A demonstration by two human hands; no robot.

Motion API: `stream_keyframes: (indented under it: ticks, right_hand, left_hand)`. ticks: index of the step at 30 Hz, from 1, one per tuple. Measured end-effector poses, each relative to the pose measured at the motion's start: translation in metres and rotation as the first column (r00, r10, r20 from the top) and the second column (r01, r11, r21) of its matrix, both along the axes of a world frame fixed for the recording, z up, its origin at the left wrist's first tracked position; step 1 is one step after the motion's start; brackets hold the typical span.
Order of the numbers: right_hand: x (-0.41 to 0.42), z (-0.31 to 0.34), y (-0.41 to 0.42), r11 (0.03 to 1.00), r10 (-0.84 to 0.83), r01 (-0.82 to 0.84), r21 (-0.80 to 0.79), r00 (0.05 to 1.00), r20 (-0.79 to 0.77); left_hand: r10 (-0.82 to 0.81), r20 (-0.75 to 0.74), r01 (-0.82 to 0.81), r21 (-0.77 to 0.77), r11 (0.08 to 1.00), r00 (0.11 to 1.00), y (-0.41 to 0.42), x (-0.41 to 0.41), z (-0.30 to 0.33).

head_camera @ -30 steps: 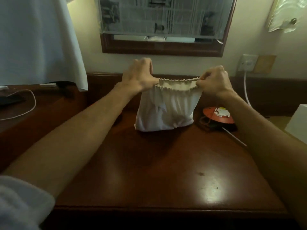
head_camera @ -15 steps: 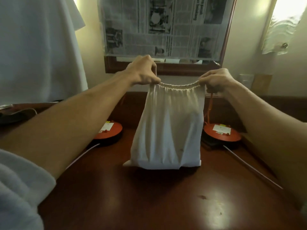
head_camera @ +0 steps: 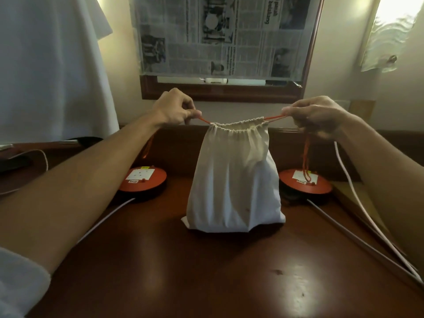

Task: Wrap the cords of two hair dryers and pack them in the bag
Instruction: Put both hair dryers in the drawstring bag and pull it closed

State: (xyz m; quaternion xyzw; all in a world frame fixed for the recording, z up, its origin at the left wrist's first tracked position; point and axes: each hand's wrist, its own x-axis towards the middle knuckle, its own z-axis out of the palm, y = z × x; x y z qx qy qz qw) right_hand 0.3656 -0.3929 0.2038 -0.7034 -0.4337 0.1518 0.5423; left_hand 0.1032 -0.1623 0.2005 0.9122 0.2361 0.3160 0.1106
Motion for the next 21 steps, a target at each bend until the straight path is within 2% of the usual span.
stream_keyframes:
  ticks: [3,6,21]
  right_hand:
    - [-0.007,0.002,-0.004,0.995,-0.054,0.075,-0.073,0.964,0.259]
    - [-0.001,0.003,-0.015,0.984,-0.153,0.176,-0.024,0.909,0.388]
    - [0.027,-0.025,-0.028,0.985,-0.155,0.173,-0.019,0.924,0.349]
  left_hand:
    - [0.03,0.044,-0.032,0.028,0.999,0.999,-0.003,0.003,-0.004]
    - [0.074,0.072,-0.081,0.091,0.993,0.995,0.001,-0.006,-0.009]
    - [0.184,0.139,-0.2,0.115,0.973,0.973,0.027,-0.053,-0.029]
